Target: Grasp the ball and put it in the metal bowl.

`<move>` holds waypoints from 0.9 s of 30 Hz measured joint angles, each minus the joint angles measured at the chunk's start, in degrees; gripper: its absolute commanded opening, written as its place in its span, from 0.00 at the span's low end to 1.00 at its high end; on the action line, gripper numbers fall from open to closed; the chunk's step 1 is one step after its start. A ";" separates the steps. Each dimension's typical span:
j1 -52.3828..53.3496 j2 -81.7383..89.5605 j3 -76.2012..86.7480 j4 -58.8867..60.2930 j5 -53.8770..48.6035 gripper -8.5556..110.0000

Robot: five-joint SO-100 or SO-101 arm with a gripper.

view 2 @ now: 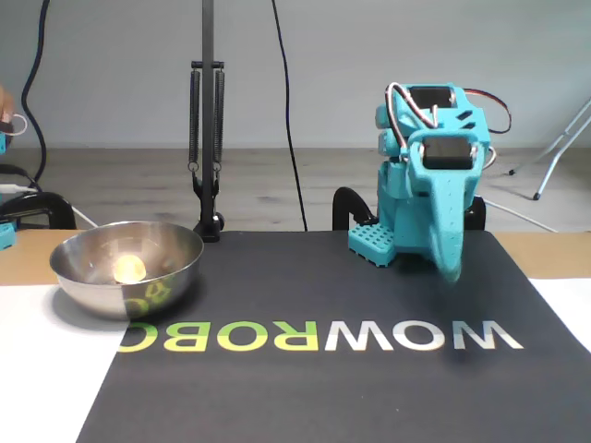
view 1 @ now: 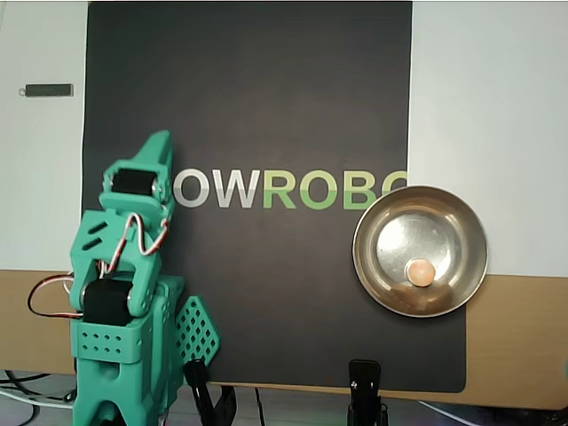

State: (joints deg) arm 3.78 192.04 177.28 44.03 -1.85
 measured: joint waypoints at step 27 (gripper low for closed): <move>0.62 0.09 0.00 3.52 0.00 0.07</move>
State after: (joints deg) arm 4.39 192.13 177.28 47.55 -1.85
